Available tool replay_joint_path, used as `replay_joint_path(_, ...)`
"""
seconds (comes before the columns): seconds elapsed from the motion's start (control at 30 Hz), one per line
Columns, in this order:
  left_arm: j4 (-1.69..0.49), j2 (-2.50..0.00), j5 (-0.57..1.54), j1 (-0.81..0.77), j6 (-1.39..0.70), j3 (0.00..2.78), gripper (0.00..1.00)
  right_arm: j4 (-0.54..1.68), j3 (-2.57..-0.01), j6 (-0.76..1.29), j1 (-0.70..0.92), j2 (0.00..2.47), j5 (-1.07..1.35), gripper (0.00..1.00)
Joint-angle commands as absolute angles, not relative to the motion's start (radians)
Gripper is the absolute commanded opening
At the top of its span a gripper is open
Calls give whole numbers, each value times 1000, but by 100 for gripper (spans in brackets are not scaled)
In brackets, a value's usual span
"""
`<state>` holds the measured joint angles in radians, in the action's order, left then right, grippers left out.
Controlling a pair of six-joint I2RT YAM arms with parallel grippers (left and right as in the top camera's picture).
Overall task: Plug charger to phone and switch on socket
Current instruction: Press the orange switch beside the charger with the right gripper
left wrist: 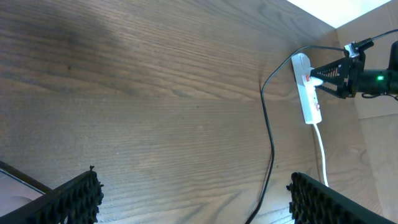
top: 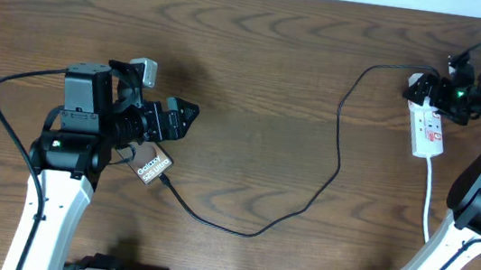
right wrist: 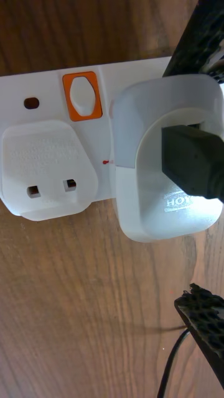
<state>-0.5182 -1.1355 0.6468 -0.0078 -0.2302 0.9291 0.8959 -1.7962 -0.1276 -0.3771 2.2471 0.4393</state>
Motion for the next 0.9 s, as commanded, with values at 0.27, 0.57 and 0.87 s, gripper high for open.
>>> replay_joint_path(0.27, -522, -1137, 635, -10, -214, 937, 94, 908, -1721, -71, -318, 2276, 511, 99)
replay_joint_path(0.57, -533, -1137, 635, -10, -214, 937, 94, 899, -1700, -71, -306, 2276, 574, 99)
replay_joint_path(0.87, -534, -1137, 635, -10, -214, 937, 94, 900, -1697, -72, -306, 2276, 681, 99)
